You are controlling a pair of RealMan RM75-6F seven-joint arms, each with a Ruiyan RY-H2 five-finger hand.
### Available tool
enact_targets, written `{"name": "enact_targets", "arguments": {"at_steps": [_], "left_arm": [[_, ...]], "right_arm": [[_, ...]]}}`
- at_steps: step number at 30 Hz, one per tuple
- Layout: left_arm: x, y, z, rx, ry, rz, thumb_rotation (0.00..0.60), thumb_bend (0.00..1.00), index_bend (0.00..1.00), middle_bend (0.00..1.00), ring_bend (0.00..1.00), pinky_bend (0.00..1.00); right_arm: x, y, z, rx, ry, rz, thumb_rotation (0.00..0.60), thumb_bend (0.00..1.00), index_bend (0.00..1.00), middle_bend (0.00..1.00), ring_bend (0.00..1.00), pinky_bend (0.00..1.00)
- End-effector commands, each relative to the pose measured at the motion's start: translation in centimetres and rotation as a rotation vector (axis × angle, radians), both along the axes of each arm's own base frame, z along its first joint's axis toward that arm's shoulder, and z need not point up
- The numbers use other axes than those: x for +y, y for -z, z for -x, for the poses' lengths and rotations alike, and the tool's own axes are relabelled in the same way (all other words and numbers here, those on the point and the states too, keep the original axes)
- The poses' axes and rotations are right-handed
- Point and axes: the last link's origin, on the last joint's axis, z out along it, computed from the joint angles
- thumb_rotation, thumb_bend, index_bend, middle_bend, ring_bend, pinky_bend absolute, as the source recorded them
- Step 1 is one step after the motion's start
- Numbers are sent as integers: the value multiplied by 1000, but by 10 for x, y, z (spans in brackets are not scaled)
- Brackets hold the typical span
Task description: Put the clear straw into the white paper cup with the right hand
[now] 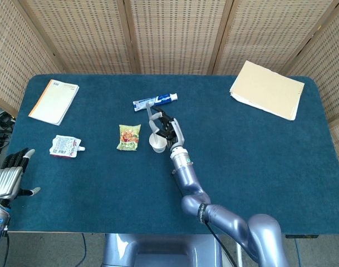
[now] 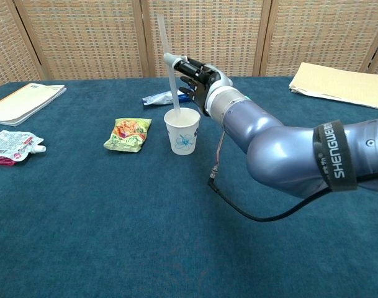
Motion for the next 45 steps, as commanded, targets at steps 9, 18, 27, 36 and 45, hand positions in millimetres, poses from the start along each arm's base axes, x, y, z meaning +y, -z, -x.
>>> {"name": "enact_targets", "arguments": {"at_steps": [9, 18, 27, 36, 45], "left_arm": [[0, 1, -1, -4, 2, 6, 600, 12, 0, 0, 0, 0], [0, -4, -3, -1, 12, -4, 600, 12, 0, 0, 0, 0], [-5, -9, -14, 4, 50, -20, 600, 13, 0, 0, 0, 0], [-10, -15, -23, 7, 80, -42, 600, 13, 0, 0, 0, 0], [-17, -13, -37, 16, 143, -41, 600, 13, 0, 0, 0, 0]], "right_arm": [[0, 3, 2, 35, -2, 27, 600, 496, 464, 106, 0, 0], [-1, -19, 23, 117, -38, 101, 600, 476, 433, 82, 0, 0], [19, -80, 110, 455, -129, 196, 600, 407, 425, 75, 0, 0], [70, -141, 188, 998, -208, 303, 600, 338, 345, 8, 0, 0], [142, -208, 256, 1560, -202, 421, 600, 330, 240, 0, 0, 0]]}}
